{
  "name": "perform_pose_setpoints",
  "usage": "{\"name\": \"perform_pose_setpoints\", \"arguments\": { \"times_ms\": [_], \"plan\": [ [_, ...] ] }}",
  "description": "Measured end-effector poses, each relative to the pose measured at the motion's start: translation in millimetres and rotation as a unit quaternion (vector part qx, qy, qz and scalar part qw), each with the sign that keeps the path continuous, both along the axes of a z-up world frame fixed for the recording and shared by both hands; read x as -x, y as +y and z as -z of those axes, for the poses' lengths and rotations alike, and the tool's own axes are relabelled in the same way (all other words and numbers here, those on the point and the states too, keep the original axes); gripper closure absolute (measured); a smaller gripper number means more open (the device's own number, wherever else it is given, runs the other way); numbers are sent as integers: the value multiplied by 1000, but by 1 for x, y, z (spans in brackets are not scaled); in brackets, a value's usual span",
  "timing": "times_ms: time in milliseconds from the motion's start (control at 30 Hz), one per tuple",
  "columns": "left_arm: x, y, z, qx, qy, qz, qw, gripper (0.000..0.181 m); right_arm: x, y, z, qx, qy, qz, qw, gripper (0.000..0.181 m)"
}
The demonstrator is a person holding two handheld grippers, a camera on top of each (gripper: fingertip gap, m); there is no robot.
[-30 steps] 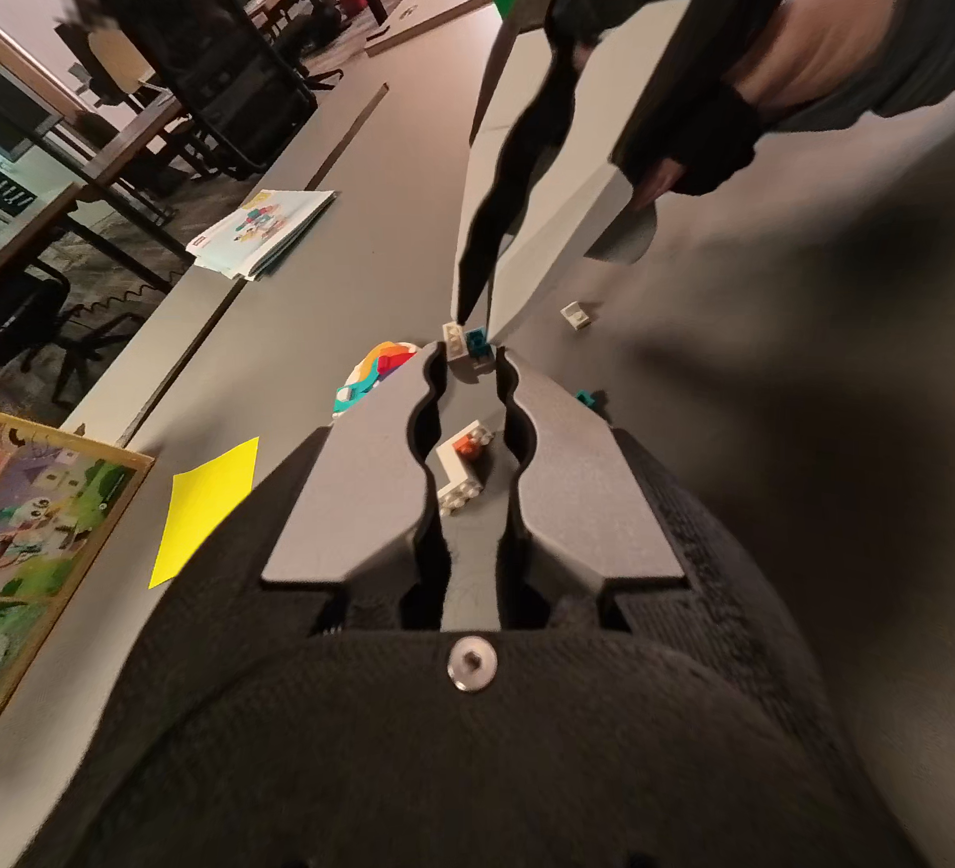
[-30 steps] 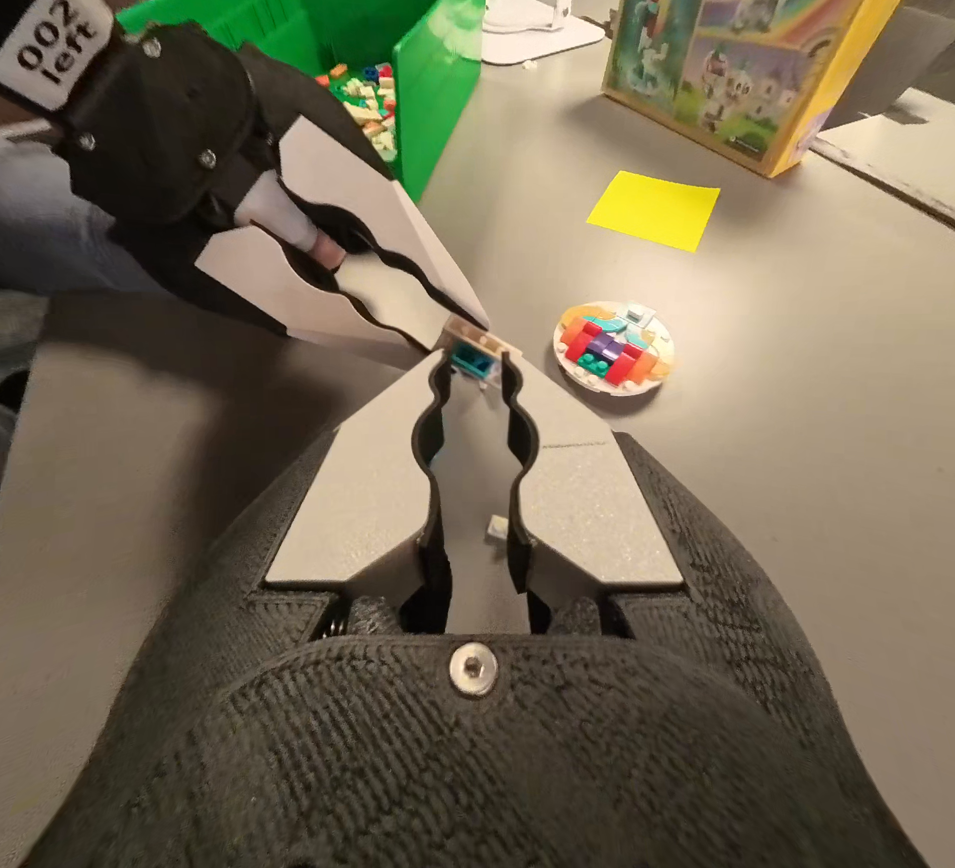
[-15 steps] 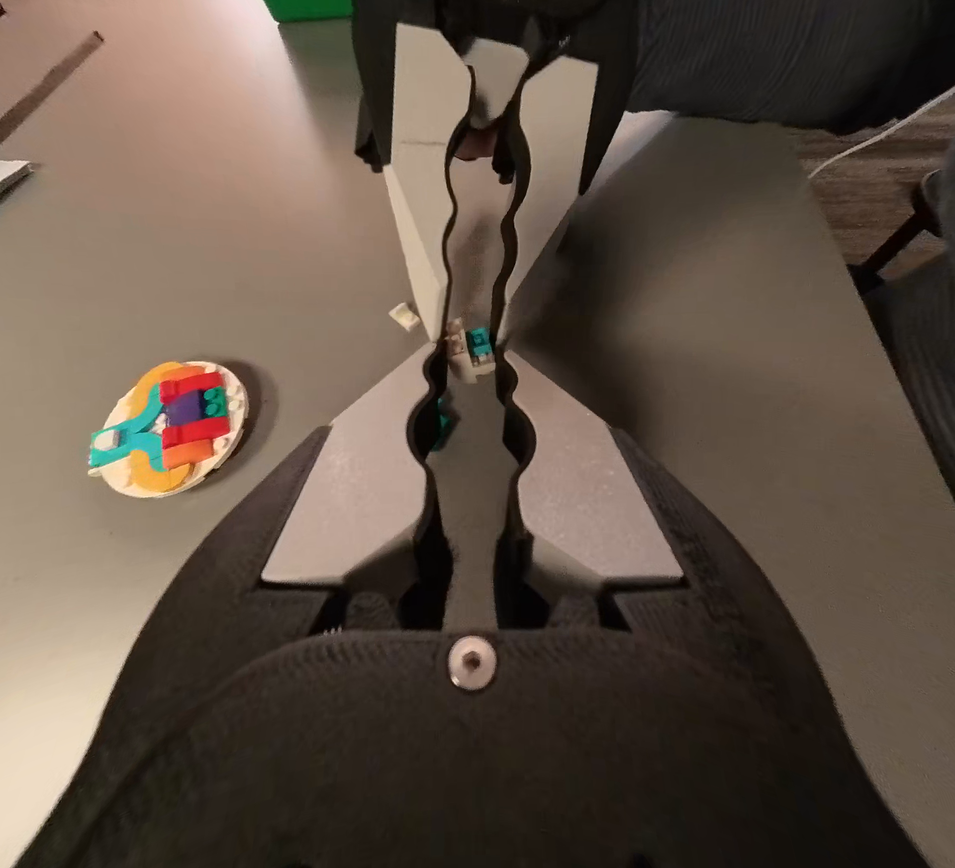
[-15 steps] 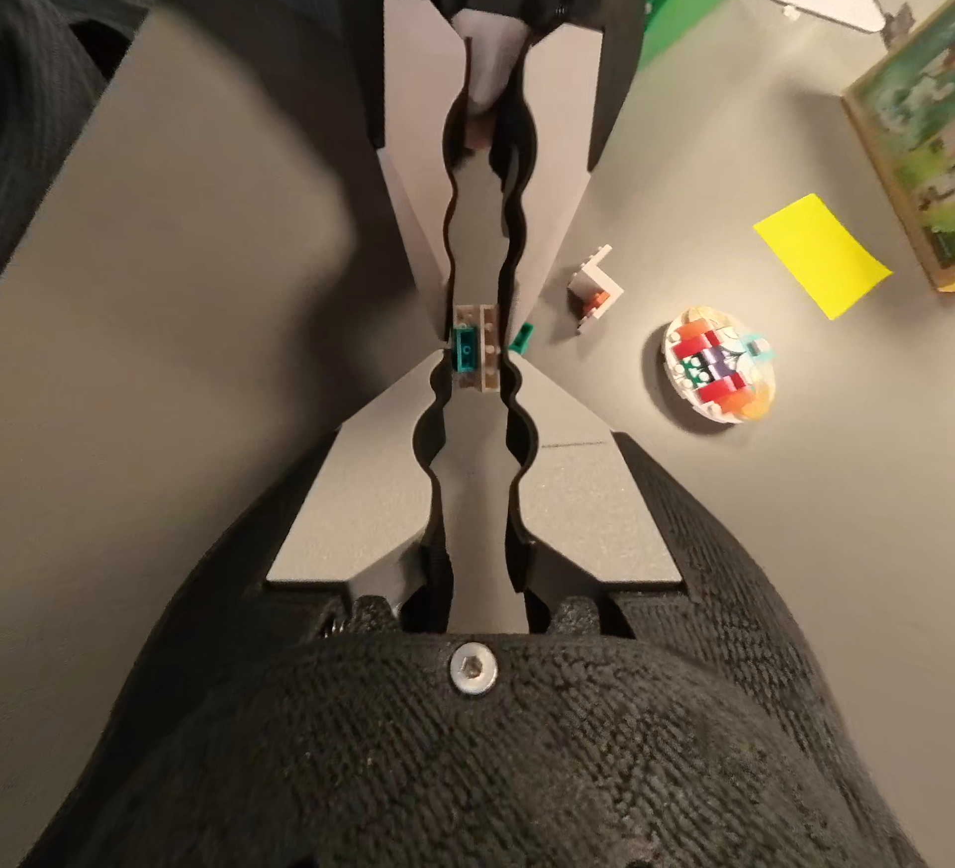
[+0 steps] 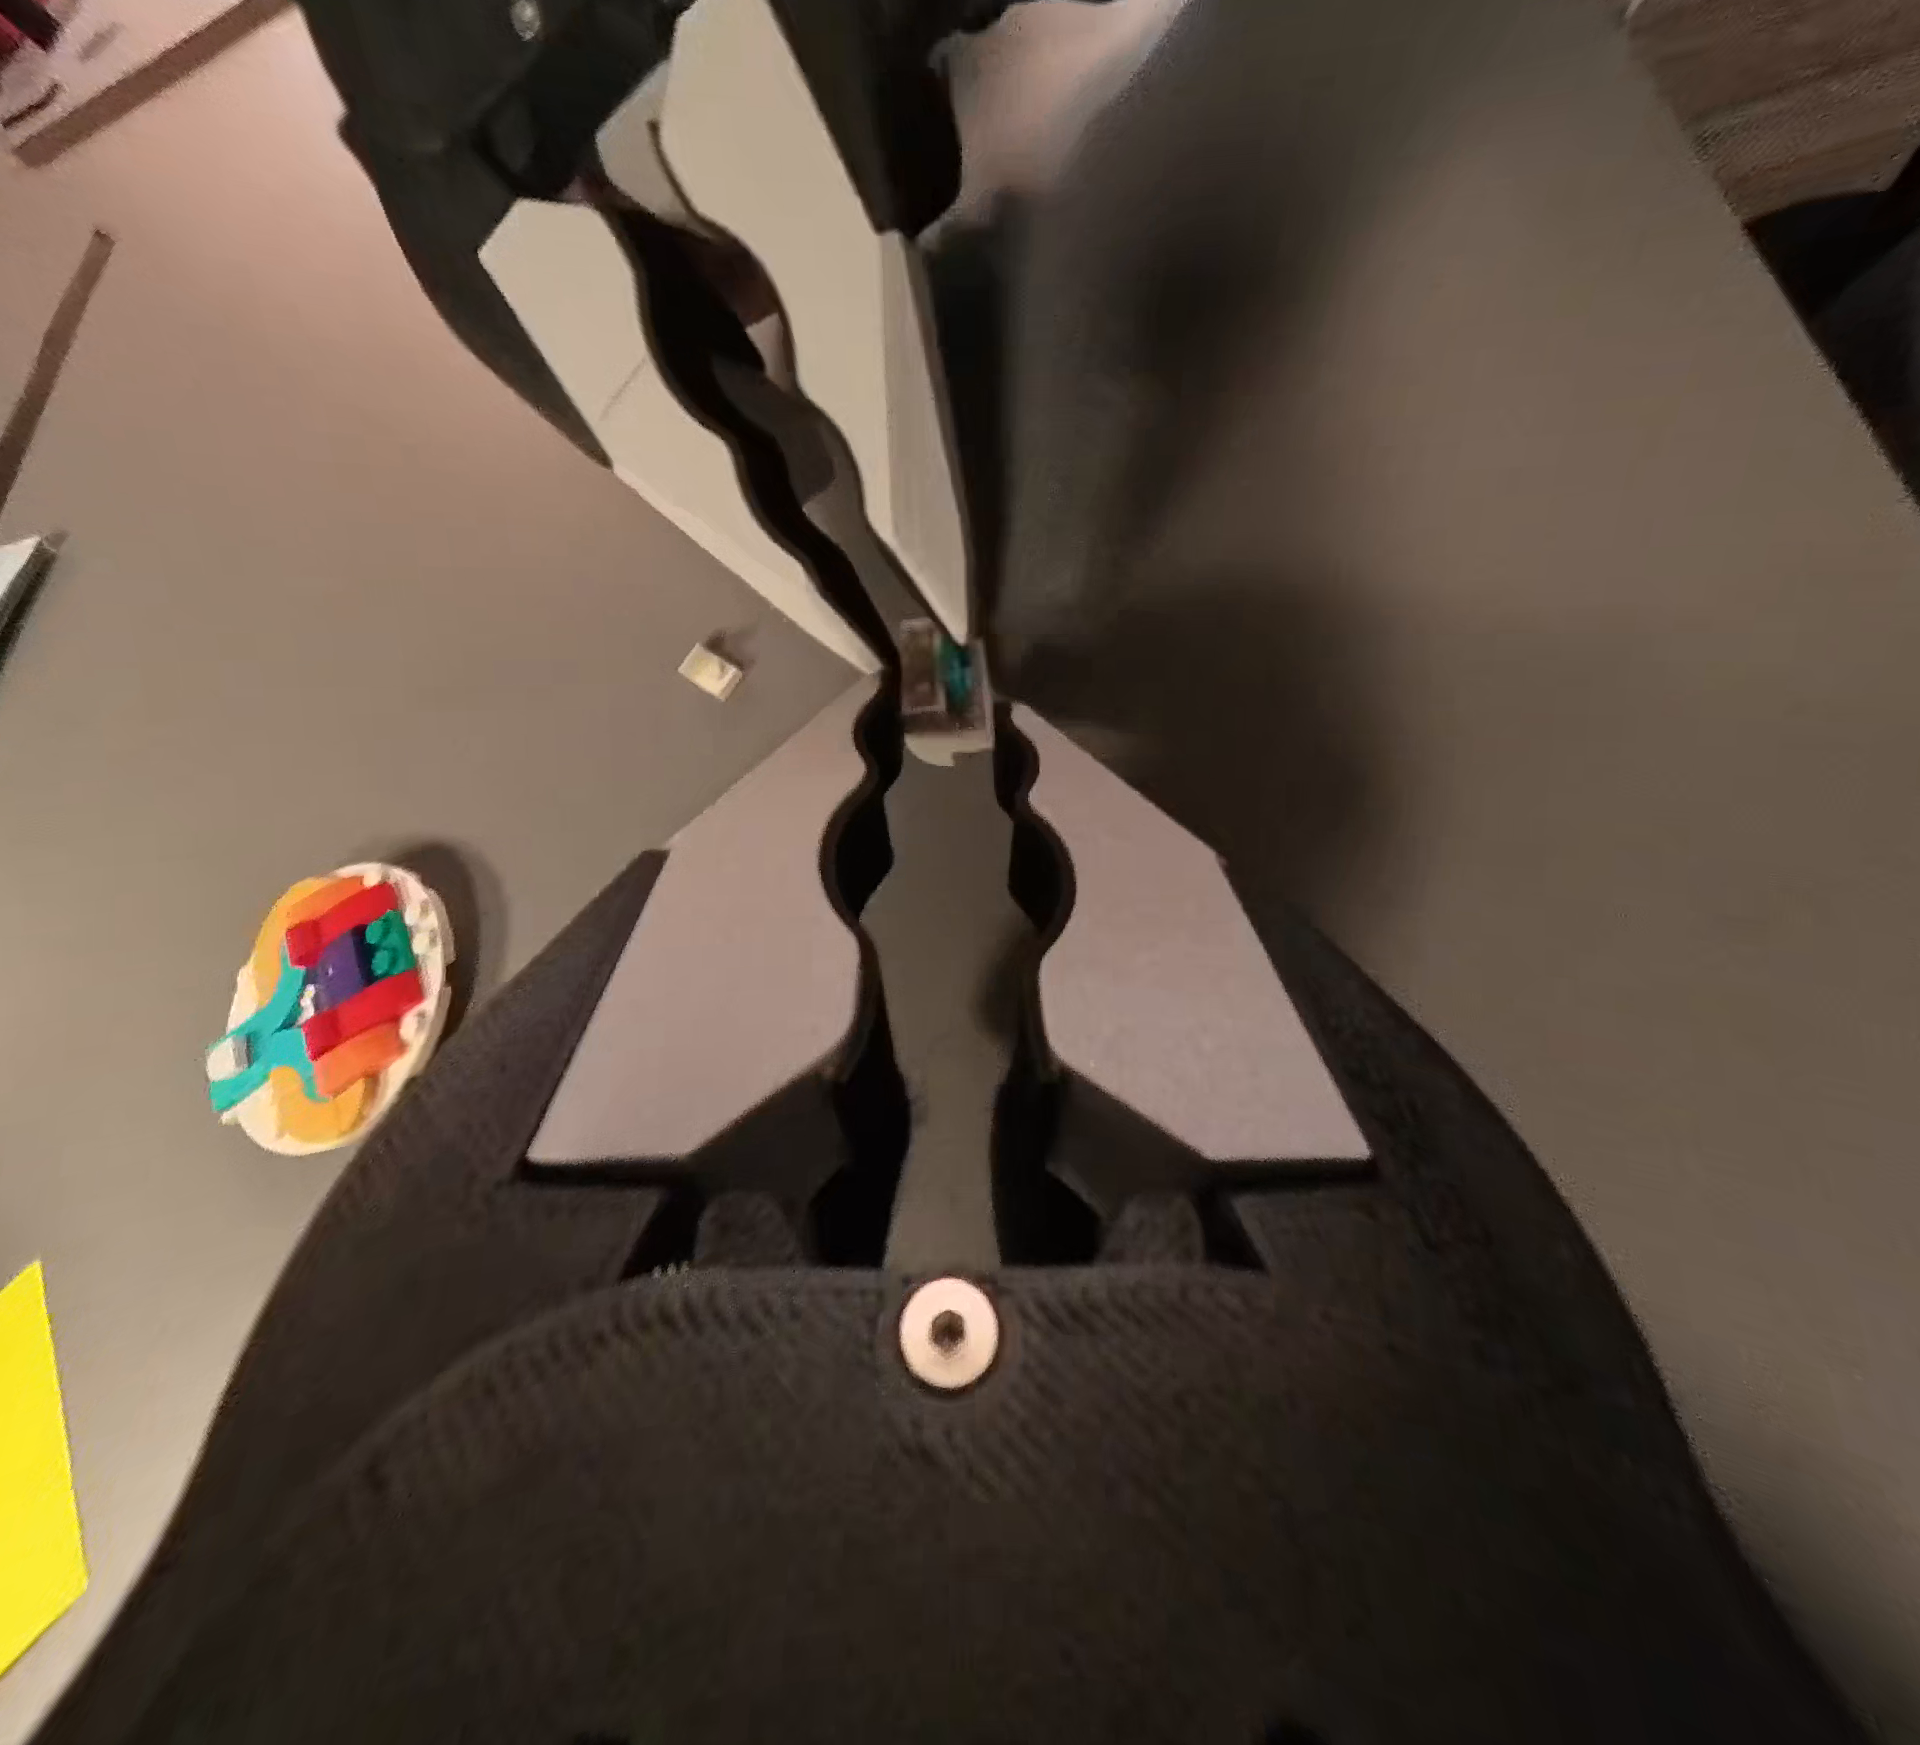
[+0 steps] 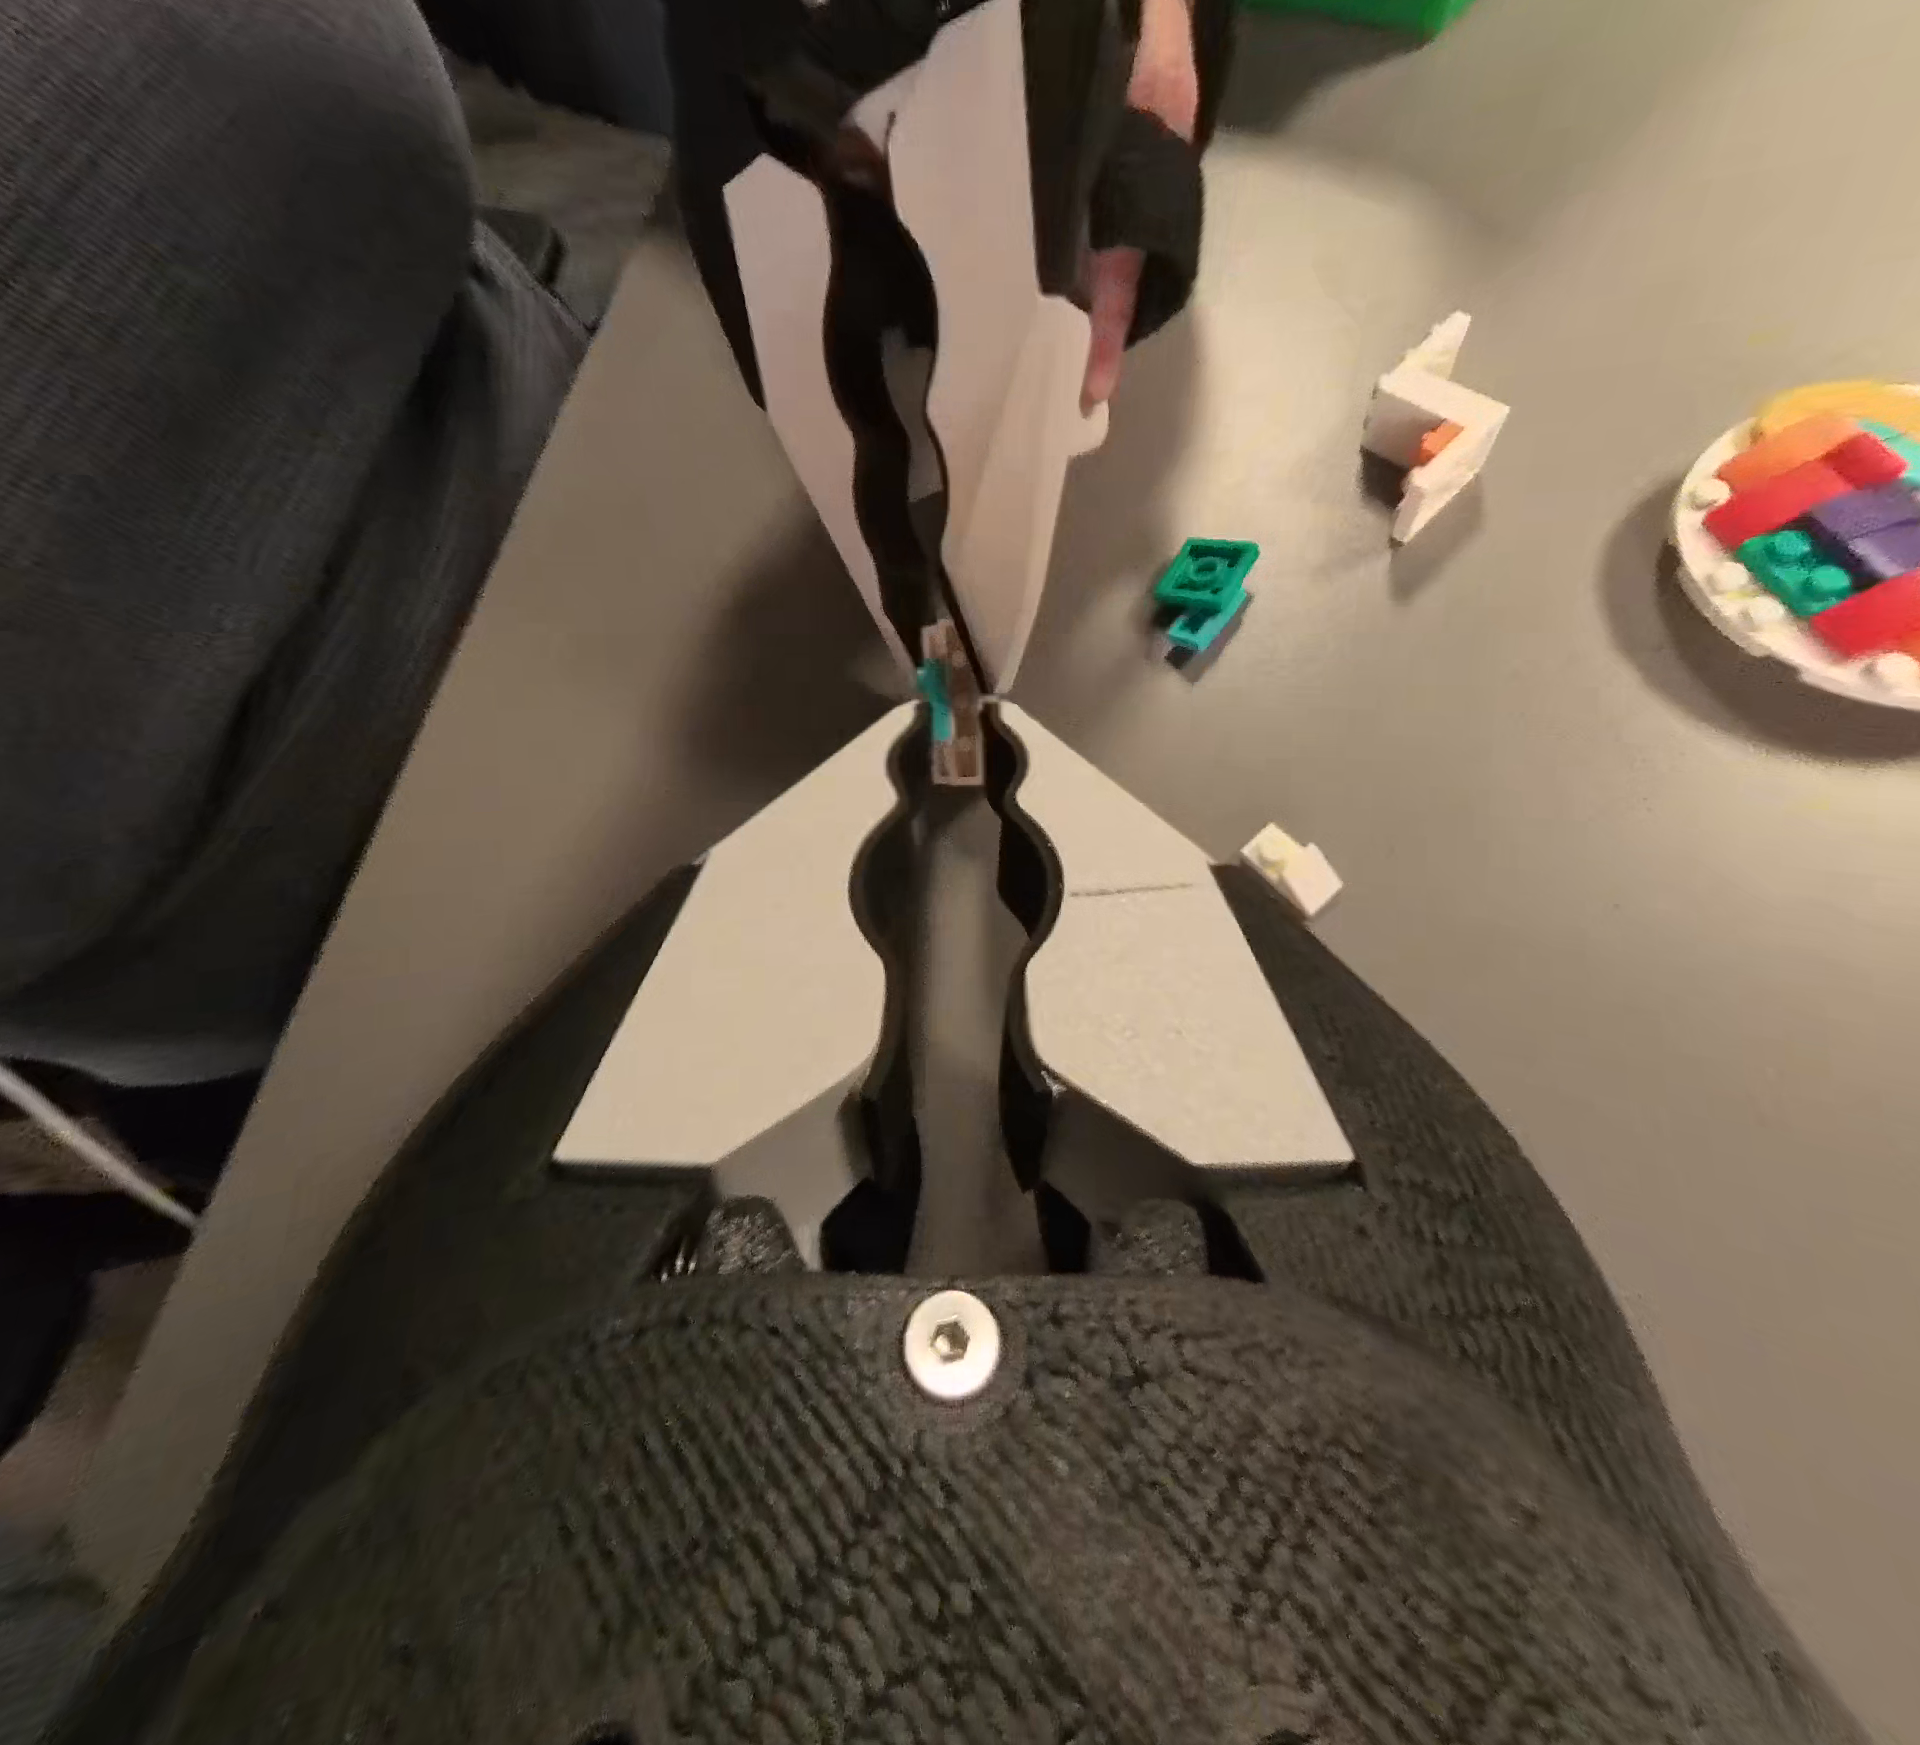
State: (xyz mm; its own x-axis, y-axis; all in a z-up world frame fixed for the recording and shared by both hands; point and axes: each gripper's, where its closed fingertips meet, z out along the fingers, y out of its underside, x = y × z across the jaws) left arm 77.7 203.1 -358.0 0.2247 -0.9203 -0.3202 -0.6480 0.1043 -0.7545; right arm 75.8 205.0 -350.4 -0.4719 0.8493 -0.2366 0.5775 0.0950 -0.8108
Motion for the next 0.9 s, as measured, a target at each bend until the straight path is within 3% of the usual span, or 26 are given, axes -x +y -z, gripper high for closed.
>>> {"name": "perform_pose_setpoints", "arguments": {
  "times_ms": [100,300,500,633,733,900],
  "plan": [
    [2,4,0,2,-2,-15,1000,165,0,8,-13,7,37,16,999,181],
    [15,18,2,41,-5,-81,996,164,1,33,-1,-94,20,64,993,181],
    [23,24,8,104,-14,-128,986,163,6,47,2,-148,24,95,984,166],
    [25,25,8,121,-23,-137,983,147,3,54,7,-161,12,105,981,160],
    [24,24,9,136,-26,-139,981,156,2,58,8,-161,11,111,981,160],
    [31,27,-2,74,-9,-150,986,163,-2,60,5,-172,19,109,979,159]
  ]
}}
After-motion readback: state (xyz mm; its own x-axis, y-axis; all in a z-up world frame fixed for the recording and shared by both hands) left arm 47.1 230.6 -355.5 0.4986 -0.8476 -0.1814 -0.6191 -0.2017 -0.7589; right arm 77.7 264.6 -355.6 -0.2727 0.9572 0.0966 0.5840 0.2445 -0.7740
